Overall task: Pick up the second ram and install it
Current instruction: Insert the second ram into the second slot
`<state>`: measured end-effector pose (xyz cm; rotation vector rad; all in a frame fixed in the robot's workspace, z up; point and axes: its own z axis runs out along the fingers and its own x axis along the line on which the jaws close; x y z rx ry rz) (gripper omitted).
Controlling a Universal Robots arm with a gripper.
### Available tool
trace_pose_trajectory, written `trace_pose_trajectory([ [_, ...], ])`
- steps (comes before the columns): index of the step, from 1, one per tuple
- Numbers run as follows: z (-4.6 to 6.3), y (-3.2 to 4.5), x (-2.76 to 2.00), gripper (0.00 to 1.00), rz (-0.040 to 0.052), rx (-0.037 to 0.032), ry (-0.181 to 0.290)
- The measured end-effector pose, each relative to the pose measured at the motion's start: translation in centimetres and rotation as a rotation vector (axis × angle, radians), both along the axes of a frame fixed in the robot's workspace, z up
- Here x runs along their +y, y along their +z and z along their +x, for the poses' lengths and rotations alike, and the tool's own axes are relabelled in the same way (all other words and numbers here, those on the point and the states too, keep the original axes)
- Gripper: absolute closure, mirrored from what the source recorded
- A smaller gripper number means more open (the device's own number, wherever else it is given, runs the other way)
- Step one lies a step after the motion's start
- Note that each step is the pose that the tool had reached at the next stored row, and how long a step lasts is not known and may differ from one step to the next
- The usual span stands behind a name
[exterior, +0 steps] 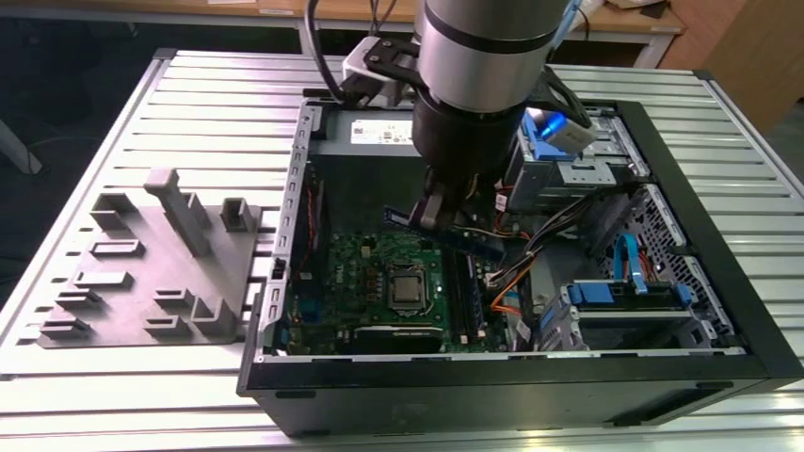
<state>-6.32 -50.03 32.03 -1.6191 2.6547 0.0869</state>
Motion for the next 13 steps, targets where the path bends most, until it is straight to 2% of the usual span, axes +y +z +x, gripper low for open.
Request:
trace_pose_trajectory([
  [13, 0.0, -0.2, 0.0, 0.91, 0.0001, 0.0, -0.236],
])
